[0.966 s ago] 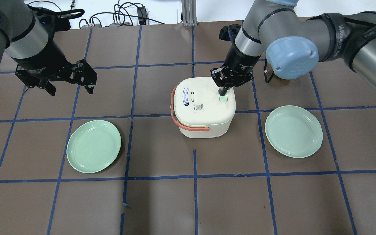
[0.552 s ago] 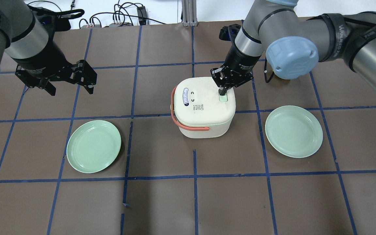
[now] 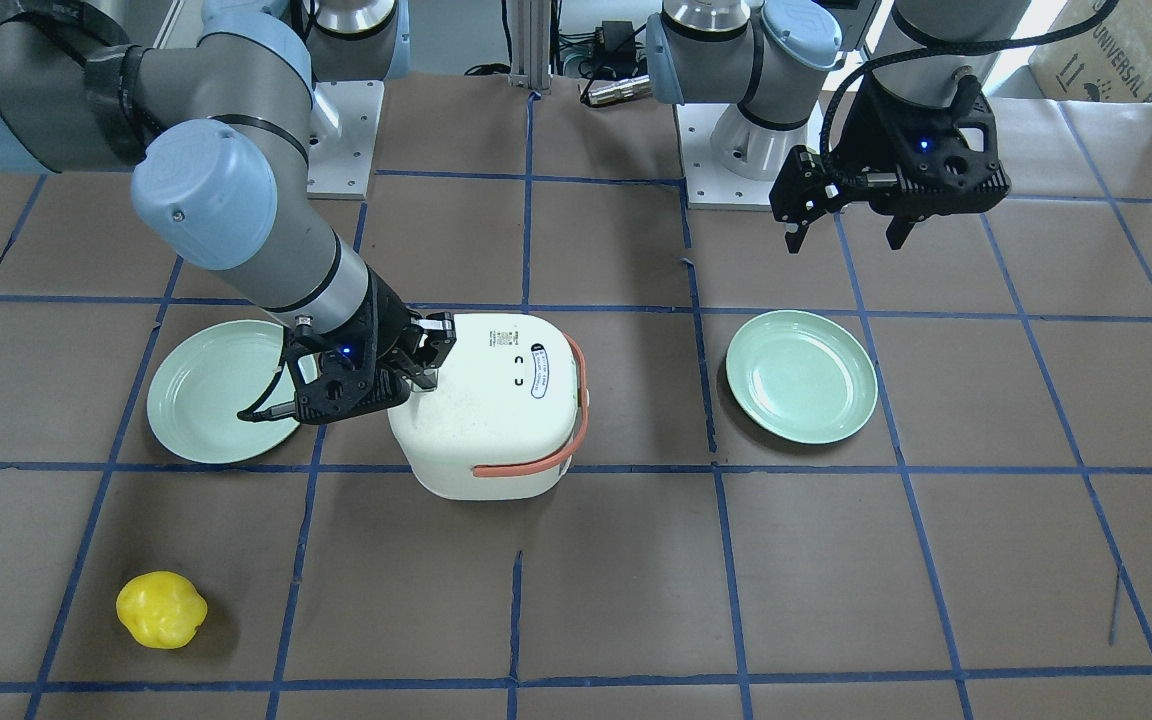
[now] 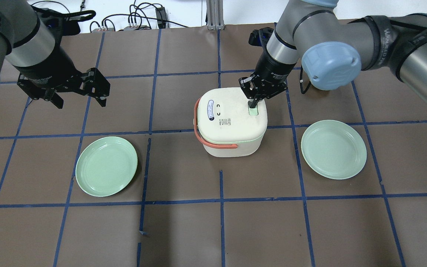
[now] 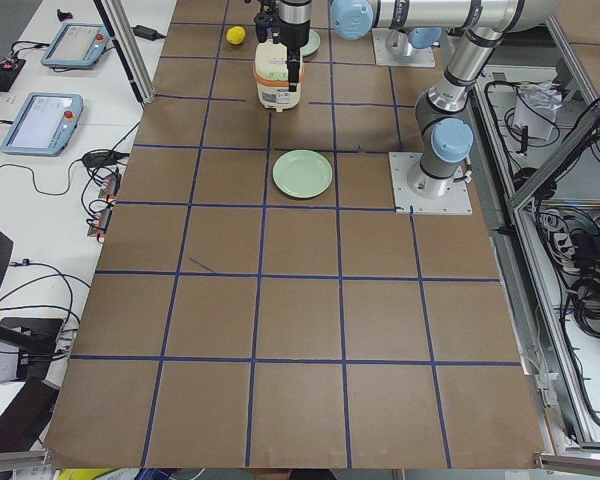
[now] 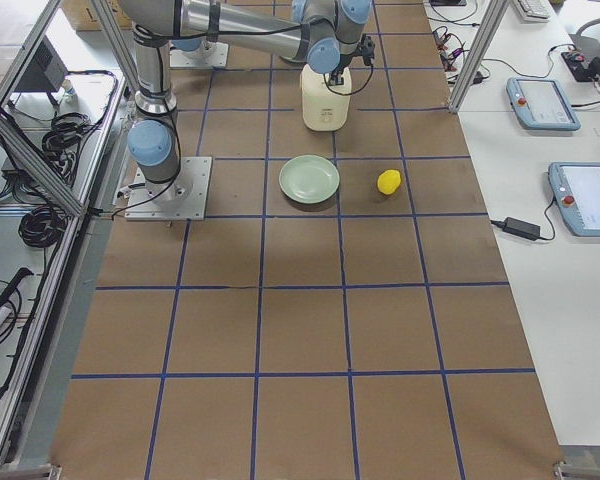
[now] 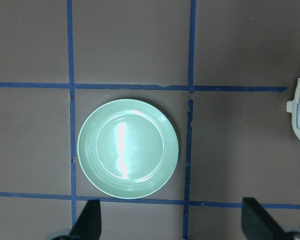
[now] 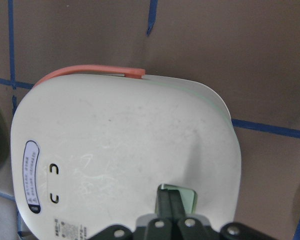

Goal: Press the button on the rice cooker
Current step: 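Press down on the green lid button with the right gripper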

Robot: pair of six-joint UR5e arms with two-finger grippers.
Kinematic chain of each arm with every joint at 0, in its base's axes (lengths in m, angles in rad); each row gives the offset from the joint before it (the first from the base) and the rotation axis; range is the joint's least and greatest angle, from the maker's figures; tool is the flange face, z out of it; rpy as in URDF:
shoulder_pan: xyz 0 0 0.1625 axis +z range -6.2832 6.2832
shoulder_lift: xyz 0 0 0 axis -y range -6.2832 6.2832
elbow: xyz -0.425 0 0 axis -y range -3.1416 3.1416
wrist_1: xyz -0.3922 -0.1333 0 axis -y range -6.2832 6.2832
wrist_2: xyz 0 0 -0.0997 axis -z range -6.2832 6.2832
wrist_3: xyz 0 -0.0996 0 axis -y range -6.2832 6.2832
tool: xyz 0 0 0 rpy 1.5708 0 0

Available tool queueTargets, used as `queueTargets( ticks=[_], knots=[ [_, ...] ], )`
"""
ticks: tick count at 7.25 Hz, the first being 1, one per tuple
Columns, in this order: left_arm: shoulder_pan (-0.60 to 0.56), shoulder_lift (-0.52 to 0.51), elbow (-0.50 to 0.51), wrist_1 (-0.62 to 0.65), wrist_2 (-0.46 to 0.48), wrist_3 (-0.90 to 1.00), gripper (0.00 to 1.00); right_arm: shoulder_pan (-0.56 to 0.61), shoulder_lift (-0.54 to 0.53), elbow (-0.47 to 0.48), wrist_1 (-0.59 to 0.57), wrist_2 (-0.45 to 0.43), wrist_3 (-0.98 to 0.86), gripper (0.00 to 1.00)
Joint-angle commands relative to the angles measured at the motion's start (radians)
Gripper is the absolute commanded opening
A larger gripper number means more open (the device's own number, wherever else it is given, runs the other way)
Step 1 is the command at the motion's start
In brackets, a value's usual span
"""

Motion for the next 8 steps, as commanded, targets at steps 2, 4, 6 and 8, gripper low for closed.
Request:
queueTargets(
  ticks=[2,4,6,8],
  knots=[
    [0.0,0.0,0.0,0.0,0.0,0.0,1.0,0.002,-0.01,-0.002,0.003,0.005,0.003,0.06],
    [0.0,0.0,0.0,-0.001,0.0,0.0,1.0,0.002,-0.014,-0.015,0.014,0.008,0.012,0.27],
    [0.0,0.0,0.0,0.0,0.0,0.0,1.0,0.003,-0.025,-0.029,0.008,-0.005,0.009,0.99],
    [0.0,0.0,0.0,0.0,0.0,0.0,1.0,0.003,-0.076,-0.06,0.009,-0.064,0.009,1.0]
  ],
)
